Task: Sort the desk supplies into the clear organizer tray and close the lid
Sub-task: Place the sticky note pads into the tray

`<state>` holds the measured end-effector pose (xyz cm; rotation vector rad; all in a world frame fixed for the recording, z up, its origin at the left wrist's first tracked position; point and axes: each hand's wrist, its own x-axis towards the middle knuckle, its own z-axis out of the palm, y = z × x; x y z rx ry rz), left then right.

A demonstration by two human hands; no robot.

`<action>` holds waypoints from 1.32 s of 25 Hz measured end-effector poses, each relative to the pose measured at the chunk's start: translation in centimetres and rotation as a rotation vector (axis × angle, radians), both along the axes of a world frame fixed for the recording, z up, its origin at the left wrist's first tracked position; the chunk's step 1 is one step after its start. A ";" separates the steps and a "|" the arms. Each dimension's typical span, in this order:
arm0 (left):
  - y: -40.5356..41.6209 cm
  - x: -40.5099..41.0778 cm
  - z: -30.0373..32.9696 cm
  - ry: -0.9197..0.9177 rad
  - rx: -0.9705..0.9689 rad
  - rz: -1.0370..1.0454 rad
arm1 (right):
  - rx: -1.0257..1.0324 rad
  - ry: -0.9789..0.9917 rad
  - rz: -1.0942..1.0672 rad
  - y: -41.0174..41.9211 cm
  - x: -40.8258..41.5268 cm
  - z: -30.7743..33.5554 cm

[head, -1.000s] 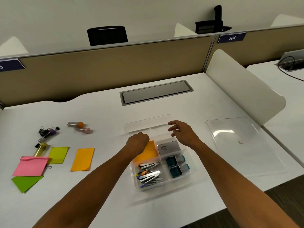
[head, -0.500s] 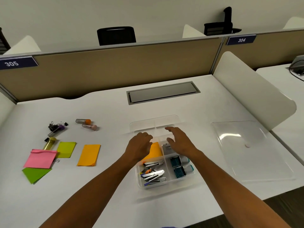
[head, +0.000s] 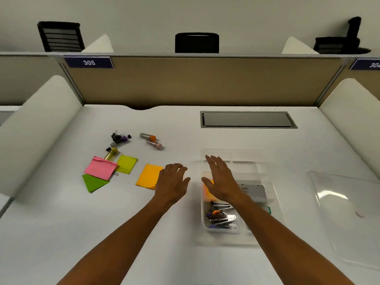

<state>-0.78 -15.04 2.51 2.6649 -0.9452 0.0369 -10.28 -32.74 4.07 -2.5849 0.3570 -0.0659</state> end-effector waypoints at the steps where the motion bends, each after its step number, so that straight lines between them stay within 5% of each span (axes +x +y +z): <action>1: 1.2 0.5 -0.1 0.003 -0.004 0.034 | -0.002 0.003 0.026 0.9 0.9 0.1; 17: 14.2 12.9 -1.7 0.099 0.159 0.260 | -0.097 0.213 0.310 13.0 13.4 -0.2; 27: 14.0 20.5 -2.0 0.377 0.410 -0.017 | -0.356 0.480 0.513 14.1 17.4 -2.8; 33: 13.2 22.3 -2.5 0.230 0.580 -0.094 | -0.547 0.466 0.593 14.1 19.3 -3.1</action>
